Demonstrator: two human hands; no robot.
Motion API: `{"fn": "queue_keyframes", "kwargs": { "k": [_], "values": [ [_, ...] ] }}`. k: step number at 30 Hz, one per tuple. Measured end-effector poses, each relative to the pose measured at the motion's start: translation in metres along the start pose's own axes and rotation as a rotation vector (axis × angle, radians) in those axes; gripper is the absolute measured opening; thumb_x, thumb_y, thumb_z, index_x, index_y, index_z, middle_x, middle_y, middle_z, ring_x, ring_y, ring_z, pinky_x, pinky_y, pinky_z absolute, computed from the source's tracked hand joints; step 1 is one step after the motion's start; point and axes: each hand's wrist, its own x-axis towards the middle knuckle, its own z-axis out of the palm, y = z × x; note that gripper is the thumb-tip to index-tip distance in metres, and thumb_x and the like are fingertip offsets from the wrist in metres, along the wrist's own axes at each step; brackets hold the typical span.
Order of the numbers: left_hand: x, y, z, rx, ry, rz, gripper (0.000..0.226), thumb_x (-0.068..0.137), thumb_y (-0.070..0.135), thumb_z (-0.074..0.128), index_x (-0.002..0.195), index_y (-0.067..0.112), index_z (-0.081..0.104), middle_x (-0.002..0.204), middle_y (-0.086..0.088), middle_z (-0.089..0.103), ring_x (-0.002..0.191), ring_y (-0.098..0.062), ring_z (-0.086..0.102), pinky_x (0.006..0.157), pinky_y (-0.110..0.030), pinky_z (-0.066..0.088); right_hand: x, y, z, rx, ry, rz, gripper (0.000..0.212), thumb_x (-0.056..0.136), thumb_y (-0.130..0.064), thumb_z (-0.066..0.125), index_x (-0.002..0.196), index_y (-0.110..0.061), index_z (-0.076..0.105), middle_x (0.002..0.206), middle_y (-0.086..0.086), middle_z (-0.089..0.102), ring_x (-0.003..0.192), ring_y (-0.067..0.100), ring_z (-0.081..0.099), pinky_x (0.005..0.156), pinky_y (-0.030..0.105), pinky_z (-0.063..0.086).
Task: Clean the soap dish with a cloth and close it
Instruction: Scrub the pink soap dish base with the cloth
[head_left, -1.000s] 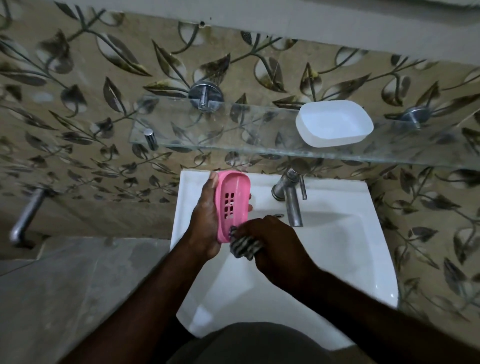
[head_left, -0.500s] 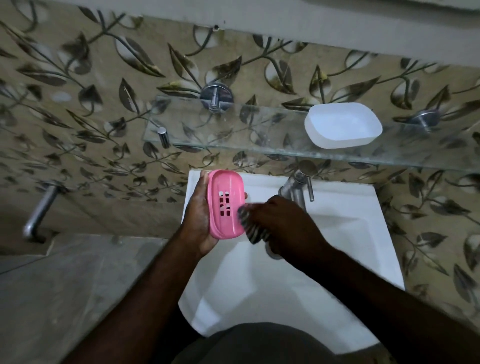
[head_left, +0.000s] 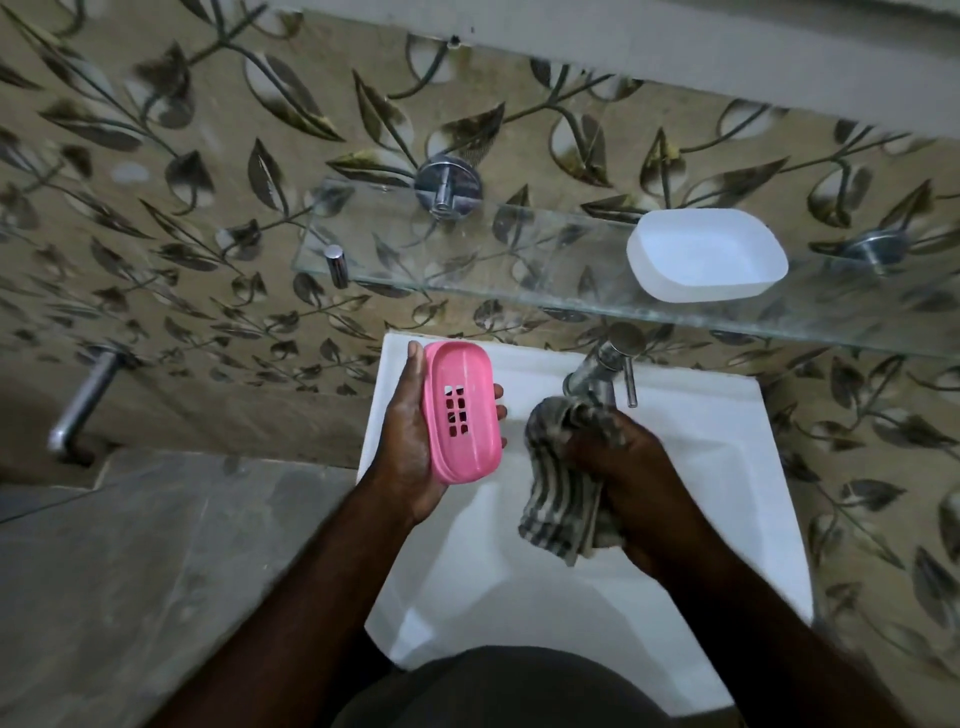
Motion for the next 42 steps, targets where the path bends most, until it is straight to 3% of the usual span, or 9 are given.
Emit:
{"fn": "queue_keyframes", "kwargs": {
  "k": [4,8,14,20,25,31,34,37,42],
  "values": [
    [-0.002,-0.002,0.015,0.058,0.054,0.005,0.069,0.075,0.065,0.049,0.108,0.008,0.070,0.096,-0.017,0.069,0.084,-0.028,0.065,0.079,-0.040,0.052,-0.011,0.011,0.024,-0.509,-0.044,-0.144,0.015,0.080,-0.017,0.076,0.091,-0.020,0.067,0.076,0.008,0.071,0.064,0.022,0.071,0.056,0.032,0.056],
    [-0.002,-0.013,0.020,0.096,0.134,-0.053,0.081,0.070,0.068,0.053,0.122,0.007,0.062,0.098,-0.015,0.069,0.084,-0.025,0.065,0.077,-0.037,0.053,0.008,0.033,0.027,-0.918,-0.014,-0.402,0.029,0.067,-0.009,0.063,0.092,-0.023,0.069,0.084,-0.013,0.060,0.074,0.001,0.058,0.066,0.015,0.043],
    [-0.006,-0.007,0.021,-0.063,0.154,-0.075,0.080,0.081,0.071,0.047,0.116,0.002,0.064,0.115,-0.024,0.067,0.105,-0.035,0.065,0.096,-0.050,0.048,0.030,0.013,0.041,-0.958,0.019,-0.593,0.026,0.068,-0.002,0.068,0.092,-0.012,0.068,0.086,-0.011,0.053,0.082,0.008,0.054,0.072,-0.002,0.030],
    [-0.009,-0.010,0.017,-0.140,0.154,-0.042,0.072,0.084,0.065,0.044,0.121,0.007,0.062,0.097,-0.019,0.069,0.083,-0.030,0.066,0.081,-0.040,0.055,0.000,0.019,0.037,-1.115,-0.021,-0.409,0.021,0.078,-0.009,0.061,0.095,-0.014,0.072,0.088,0.008,0.063,0.083,0.023,0.062,0.066,0.018,0.034],
    [-0.016,-0.028,0.034,-0.244,0.052,-0.135,0.059,0.086,0.061,0.043,0.087,0.015,0.080,0.094,-0.014,0.074,0.089,-0.030,0.068,0.088,-0.045,0.048,0.023,-0.008,0.041,-1.208,0.056,-0.493,0.015,0.076,-0.019,0.055,0.085,-0.015,0.066,0.083,0.006,0.061,0.077,0.027,0.064,0.069,0.034,0.050],
    [-0.013,-0.018,0.023,-0.234,0.053,-0.094,0.077,0.073,0.064,0.049,0.122,0.007,0.063,0.100,-0.021,0.070,0.093,-0.035,0.064,0.088,-0.050,0.049,-0.002,0.006,0.036,-1.154,-0.011,-0.556,0.025,0.070,-0.011,0.063,0.090,-0.026,0.063,0.079,0.000,0.064,0.073,0.019,0.063,0.069,0.019,0.046],
    [-0.014,-0.021,0.022,-0.235,0.073,-0.049,0.065,0.079,0.063,0.047,0.110,0.013,0.071,0.100,-0.017,0.067,0.091,-0.032,0.062,0.091,-0.048,0.048,-0.006,0.008,0.036,-1.121,-0.043,-0.561,0.028,0.077,-0.020,0.050,0.096,-0.018,0.071,0.082,-0.007,0.067,0.077,0.004,0.064,0.072,0.002,0.035],
    [-0.020,-0.027,0.032,-0.226,0.040,-0.099,0.058,0.087,0.058,0.043,0.091,0.013,0.078,0.098,-0.016,0.071,0.087,-0.031,0.069,0.079,-0.043,0.054,0.016,-0.014,0.044,-1.112,0.031,-0.630,0.017,0.078,-0.020,0.051,0.083,-0.014,0.066,0.072,-0.009,0.059,0.070,0.005,0.063,0.064,0.011,0.037],
    [-0.019,-0.010,0.028,-0.209,0.066,-0.028,0.072,0.063,0.062,0.066,0.116,0.013,0.067,0.110,-0.021,0.066,0.103,-0.036,0.061,0.095,-0.052,0.047,0.011,-0.009,0.043,-1.022,-0.001,-0.630,0.018,0.074,-0.009,0.058,0.084,-0.023,0.063,0.078,-0.003,0.067,0.071,0.009,0.062,0.064,0.013,0.043]
  ]
}}
